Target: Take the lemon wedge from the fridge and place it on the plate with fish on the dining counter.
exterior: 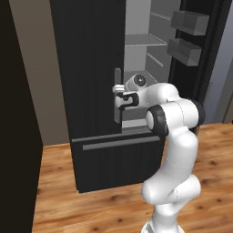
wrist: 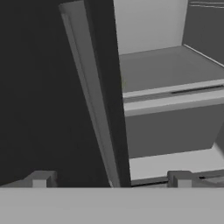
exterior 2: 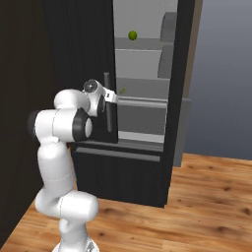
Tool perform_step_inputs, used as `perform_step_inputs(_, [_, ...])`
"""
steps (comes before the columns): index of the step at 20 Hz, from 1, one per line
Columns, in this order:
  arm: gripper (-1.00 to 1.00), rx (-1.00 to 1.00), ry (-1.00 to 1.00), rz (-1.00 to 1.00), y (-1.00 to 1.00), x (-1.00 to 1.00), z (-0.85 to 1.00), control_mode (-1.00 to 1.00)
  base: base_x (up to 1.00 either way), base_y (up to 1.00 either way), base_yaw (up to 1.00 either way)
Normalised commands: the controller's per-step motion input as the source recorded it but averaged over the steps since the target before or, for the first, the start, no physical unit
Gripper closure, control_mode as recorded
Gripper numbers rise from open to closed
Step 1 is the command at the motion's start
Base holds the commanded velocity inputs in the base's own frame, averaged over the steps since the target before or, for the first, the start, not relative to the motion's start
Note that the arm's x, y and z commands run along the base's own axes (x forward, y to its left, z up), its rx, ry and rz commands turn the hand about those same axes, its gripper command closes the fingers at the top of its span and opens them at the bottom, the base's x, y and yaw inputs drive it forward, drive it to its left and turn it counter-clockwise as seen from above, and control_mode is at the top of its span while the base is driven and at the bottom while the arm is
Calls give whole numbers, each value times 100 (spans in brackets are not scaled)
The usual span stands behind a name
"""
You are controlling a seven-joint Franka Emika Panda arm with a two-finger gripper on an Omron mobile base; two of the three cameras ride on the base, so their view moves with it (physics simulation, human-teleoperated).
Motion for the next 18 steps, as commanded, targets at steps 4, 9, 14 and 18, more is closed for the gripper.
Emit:
perform_step_inputs(4, [-100, 0, 0, 0, 18, 38, -3, -100, 0, 0, 0])
perform_step_inputs(9, [-100, 0, 0, 0, 0, 31, -5, -100, 0, 0, 0])
perform_step_inputs(14, [-100, 0, 0, 0, 0, 34, -8, -100, 0, 0, 0])
perform_step_inputs(18, [-100, 0, 0, 0, 0, 35, -17, -100, 0, 0, 0])
